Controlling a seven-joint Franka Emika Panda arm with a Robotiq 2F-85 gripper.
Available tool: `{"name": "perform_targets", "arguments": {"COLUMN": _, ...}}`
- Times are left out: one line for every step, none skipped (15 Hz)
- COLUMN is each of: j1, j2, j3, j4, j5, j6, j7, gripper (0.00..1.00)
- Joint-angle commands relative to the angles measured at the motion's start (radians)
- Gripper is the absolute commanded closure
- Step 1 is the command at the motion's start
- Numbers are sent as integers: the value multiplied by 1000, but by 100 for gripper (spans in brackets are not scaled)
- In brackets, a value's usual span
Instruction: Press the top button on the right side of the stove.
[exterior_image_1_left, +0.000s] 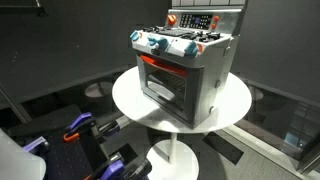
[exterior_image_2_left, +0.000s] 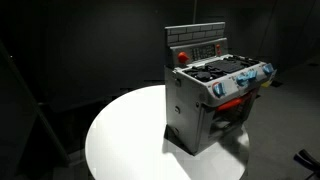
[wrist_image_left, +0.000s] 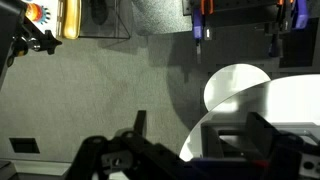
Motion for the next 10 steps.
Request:
{"name": "perform_targets", "arguments": {"j1": 21, "j2": 0, "j3": -14, "j4": 3, "j5": -11, "j6": -6, "j7": 13, "gripper": 0}}
{"name": "perform_targets", "arguments": {"j1": 21, "j2": 0, "j3": -14, "j4": 3, "j5": -11, "j6": -6, "j7": 13, "gripper": 0}}
{"name": "perform_targets", "arguments": {"j1": 21, "j2": 0, "j3": -14, "j4": 3, "j5": -11, "j6": -6, "j7": 13, "gripper": 0}}
{"name": "perform_targets", "arguments": {"j1": 21, "j2": 0, "j3": -14, "j4": 3, "j5": -11, "j6": -6, "j7": 13, "gripper": 0}}
{"name": "perform_targets", "arguments": {"j1": 21, "j2": 0, "j3": -14, "j4": 3, "j5": -11, "j6": -6, "j7": 13, "gripper": 0}}
{"name": "perform_targets", "arguments": {"j1": 21, "j2": 14, "j3": -15, "j4": 7, "j5": -4, "j6": 8, "j7": 26, "gripper": 0}}
{"name": "perform_targets", "arguments": {"j1": 21, "j2": 21, "j3": -14, "j4": 5, "j5": -4, "j6": 38, "j7": 42, "gripper": 0}}
{"name": "perform_targets", "arguments": {"j1": 24, "j2": 33, "j3": -16, "j4": 9, "j5": 1, "j6": 54, "j7": 48, "gripper": 0}}
{"name": "perform_targets", "arguments": {"j1": 26, "j2": 51, "j3": -15, "j4": 13, "j5": 5, "j6": 87, "j7": 60, "gripper": 0}}
{"name": "perform_targets", "arguments": {"j1": 27, "j2": 70, "j3": -12, "j4": 15, "j5": 6, "j6": 121, "j7": 72, "gripper": 0}}
